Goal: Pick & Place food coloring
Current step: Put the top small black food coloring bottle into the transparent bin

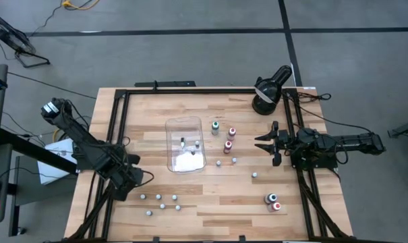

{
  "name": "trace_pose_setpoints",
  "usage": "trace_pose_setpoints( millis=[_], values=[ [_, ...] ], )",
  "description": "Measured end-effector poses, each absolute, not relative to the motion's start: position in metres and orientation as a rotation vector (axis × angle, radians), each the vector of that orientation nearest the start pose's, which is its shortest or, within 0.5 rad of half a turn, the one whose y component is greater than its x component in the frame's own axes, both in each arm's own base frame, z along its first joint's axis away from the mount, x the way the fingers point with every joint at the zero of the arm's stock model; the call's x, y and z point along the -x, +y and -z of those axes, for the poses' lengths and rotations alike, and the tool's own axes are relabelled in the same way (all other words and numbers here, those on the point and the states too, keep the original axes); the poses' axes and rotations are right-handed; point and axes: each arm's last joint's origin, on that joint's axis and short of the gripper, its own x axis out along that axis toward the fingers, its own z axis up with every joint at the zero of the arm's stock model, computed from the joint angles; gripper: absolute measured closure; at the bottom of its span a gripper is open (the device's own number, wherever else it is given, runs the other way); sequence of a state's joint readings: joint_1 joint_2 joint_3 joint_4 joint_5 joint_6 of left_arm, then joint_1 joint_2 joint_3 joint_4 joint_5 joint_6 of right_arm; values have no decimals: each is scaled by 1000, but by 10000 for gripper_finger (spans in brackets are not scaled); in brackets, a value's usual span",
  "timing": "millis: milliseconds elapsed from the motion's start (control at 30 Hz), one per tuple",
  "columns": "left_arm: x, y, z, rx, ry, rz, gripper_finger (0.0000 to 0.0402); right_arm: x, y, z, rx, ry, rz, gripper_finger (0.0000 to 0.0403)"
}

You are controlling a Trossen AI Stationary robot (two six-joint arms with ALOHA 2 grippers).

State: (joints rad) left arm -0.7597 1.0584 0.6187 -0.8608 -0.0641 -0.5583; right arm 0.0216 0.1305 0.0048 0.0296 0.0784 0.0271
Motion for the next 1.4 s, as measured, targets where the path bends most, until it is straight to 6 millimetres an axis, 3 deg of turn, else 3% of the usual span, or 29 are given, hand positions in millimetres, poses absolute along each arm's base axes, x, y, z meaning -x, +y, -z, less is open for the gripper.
trace_pose_setpoints(
  millis=[400,867,1400],
  values=[
    [-122,-111,-180,-140,1306,208,284,-105,0,-157,-22,95,58,290],
    [-129,-118,-168,-190,1348,205,248,-105,0,-157,-22,95,58,290],
    [-136,-124,-161,-161,1337,192,274,-105,0,-157,-22,95,58,290]
  ],
)
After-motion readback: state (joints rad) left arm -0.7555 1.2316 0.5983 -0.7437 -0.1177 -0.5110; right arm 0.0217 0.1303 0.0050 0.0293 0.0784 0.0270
